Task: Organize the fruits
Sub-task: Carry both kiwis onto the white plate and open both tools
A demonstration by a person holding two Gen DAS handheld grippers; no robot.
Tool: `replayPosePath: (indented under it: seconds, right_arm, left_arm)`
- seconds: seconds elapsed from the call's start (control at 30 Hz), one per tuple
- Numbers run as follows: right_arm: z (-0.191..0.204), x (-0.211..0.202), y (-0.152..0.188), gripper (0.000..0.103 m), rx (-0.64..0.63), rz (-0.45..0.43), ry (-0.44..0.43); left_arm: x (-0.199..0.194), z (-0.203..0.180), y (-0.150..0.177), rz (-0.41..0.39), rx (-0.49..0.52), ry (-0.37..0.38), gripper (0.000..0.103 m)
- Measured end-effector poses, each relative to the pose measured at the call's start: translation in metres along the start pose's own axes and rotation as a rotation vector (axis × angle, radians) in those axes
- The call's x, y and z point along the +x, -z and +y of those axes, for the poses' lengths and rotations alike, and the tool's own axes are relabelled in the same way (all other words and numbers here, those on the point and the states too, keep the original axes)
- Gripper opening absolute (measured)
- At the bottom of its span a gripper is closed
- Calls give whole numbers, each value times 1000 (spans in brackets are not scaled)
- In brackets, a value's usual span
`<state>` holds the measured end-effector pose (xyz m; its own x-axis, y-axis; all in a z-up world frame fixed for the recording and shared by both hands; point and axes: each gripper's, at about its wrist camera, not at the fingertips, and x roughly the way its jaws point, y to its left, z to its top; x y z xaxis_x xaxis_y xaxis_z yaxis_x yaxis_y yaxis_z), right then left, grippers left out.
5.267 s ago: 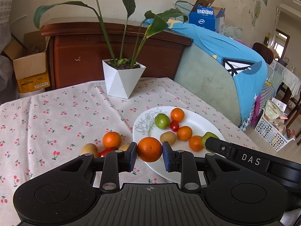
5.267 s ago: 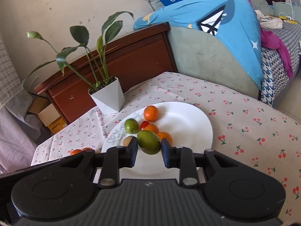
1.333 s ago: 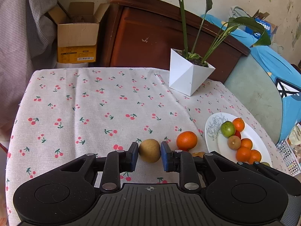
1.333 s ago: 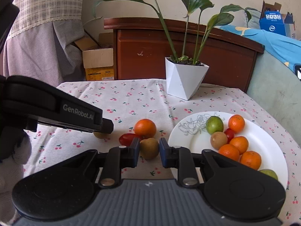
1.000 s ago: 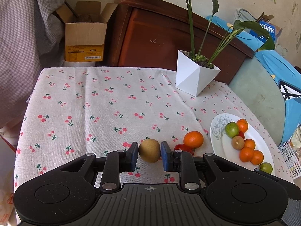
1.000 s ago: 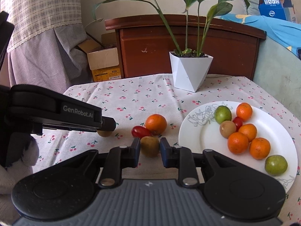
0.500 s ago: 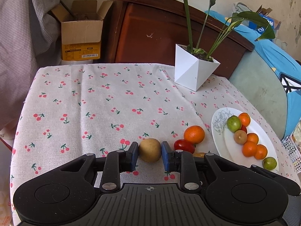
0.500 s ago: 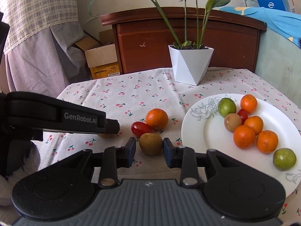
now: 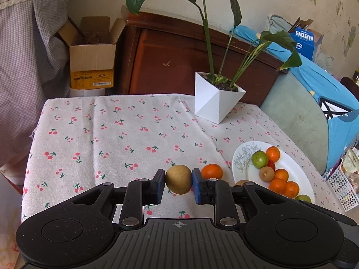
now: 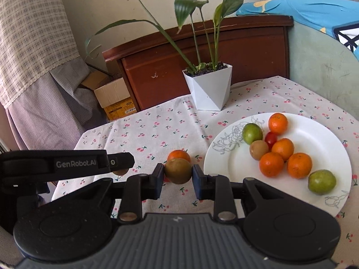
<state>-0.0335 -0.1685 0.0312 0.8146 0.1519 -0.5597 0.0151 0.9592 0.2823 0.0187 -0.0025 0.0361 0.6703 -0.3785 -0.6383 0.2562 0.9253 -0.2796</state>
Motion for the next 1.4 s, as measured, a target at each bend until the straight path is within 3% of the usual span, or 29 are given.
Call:
replayPosePath:
  seconds: [0.37, 0.6, 0.93, 1.4]
  right_arm:
    - [-56, -41, -30, 27, 170, 26, 14]
    - [-105, -56, -42, 27, 249, 29, 63]
    - [-140, -49, -43, 27, 363, 31, 119]
    - [-157, -27, -36, 27, 467, 91, 156]
  left_arm:
    - [-24, -47, -13, 8, 124, 126, 24]
    - [-14, -73, -13, 57, 214, 203, 24]
    - [12, -101, -1, 113, 212, 267, 24]
    - [34, -113, 13, 170, 219, 275, 24]
